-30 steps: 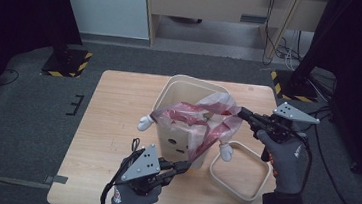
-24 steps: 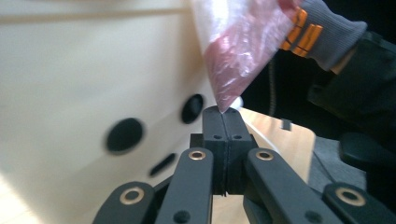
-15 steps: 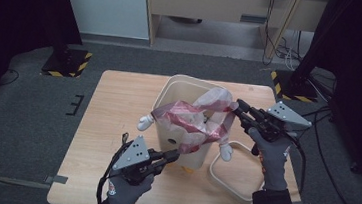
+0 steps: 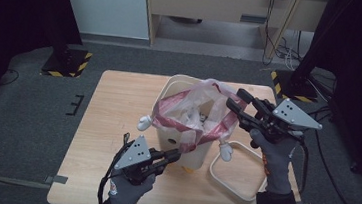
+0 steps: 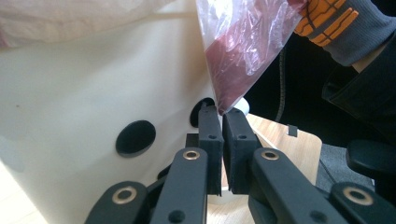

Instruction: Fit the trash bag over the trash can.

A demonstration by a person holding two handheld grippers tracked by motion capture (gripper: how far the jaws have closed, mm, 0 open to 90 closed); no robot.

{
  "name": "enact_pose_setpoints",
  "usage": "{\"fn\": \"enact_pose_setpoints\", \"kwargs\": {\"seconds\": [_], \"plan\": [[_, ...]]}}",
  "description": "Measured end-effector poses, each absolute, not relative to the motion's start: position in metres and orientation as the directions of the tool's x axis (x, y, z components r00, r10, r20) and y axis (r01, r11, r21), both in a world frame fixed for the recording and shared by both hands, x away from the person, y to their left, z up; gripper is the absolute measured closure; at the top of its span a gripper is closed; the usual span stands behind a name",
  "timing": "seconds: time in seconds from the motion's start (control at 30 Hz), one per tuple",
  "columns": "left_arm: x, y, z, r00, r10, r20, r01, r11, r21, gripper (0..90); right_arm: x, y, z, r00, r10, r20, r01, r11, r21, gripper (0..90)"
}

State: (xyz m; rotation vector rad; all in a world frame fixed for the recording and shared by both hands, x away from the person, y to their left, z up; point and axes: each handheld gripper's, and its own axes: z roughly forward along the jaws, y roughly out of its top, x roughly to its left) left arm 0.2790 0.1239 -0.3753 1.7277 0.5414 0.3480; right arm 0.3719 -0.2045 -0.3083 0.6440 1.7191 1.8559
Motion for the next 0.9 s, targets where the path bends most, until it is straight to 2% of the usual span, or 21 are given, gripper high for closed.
{"fn": "enact_pose_setpoints", "kwargs": {"seconds": [0.07,0.1,0.13,0.17,0.2,0.23,0.3,0.33,0.4,0.47,0.5,0.63,0.7,0.8,0.83,0.9], "plan": [[0.279,0.125,-0.376,0.844,0.532,-0.060,0.169,-0.158,0.973,86.4,0.376,-0.201,-0.307,-0.749,0.663,-0.011,-0.057,-0.047,0.997,54.8],[0.280,0.125,-0.376,0.844,0.532,-0.061,0.169,-0.158,0.973,86.0,0.378,-0.199,-0.307,-0.746,0.666,-0.014,-0.053,-0.038,0.998,62.0],[0.280,0.126,-0.376,0.843,0.533,-0.064,0.171,-0.152,0.973,86.0,0.379,-0.198,-0.307,-0.744,0.668,-0.012,-0.047,-0.034,0.998,63.9],[0.280,0.126,-0.376,0.844,0.532,-0.069,0.172,-0.147,0.974,84.9,0.383,-0.196,-0.309,-0.740,0.673,-0.010,-0.035,-0.023,0.999,74.0],[0.280,0.127,-0.376,0.844,0.532,-0.071,0.172,-0.143,0.975,84.9,0.383,-0.196,-0.309,-0.740,0.673,-0.010,-0.035,-0.023,0.999,74.0],[0.280,0.129,-0.375,0.841,0.536,-0.077,0.173,-0.131,0.976,80.9,0.386,-0.195,-0.310,-0.726,0.688,-0.005,-0.019,-0.014,1.000,81.2],[0.279,0.131,-0.375,0.836,0.543,-0.080,0.172,-0.120,0.978,78.3,0.387,-0.194,-0.311,-0.722,0.692,-0.008,-0.022,-0.011,1.000,83.4],[0.278,0.136,-0.372,0.833,0.547,-0.084,0.168,-0.107,0.980,75.3,0.390,-0.194,-0.312,-0.714,0.700,0.007,-0.005,-0.015,1.000,87.8],[0.277,0.138,-0.371,0.830,0.550,-0.091,0.169,-0.093,0.981,71.3,0.390,-0.193,-0.313,-0.712,0.702,0.011,0.000,-0.016,1.000,88.5],[0.275,0.146,-0.367,0.819,0.567,-0.089,0.159,-0.075,0.984,63.5,0.393,-0.193,-0.314,-0.701,0.712,0.020,0.008,-0.020,1.000,89.3],[0.274,0.150,-0.365,0.815,0.573,-0.089,0.154,-0.067,0.986,63.5,0.393,-0.193,-0.314,-0.701,0.712,0.020,0.008,-0.020,1.000,89.3],[0.272,0.176,-0.357,0.798,0.594,-0.099,0.141,-0.025,0.990,52.8,0.394,-0.194,-0.314,-0.692,0.721,0.023,0.012,-0.021,1.000,89.4],[0.274,0.188,-0.355,0.793,0.598,-0.116,0.134,0.015,0.991,52.0,0.394,-0.195,-0.314,-0.691,0.722,0.029,0.018,-0.023,1.000,89.4],[0.283,0.202,-0.352,0.790,0.609,-0.077,0.075,0.028,0.997,55.0,0.393,-0.196,-0.314,-0.693,0.721,0.024,0.021,-0.013,1.000,88.8],[0.283,0.202,-0.352,0.790,0.609,-0.077,0.075,0.028,0.997,58.9,0.393,-0.196,-0.314,-0.693,0.721,0.024,0.021,-0.013,1.000,88.8],[0.288,0.205,-0.351,0.777,0.621,-0.104,0.098,0.043,0.994,58.9,0.392,-0.197,-0.314,-0.693,0.720,0.023,0.023,-0.010,1.000,88.7]]}}
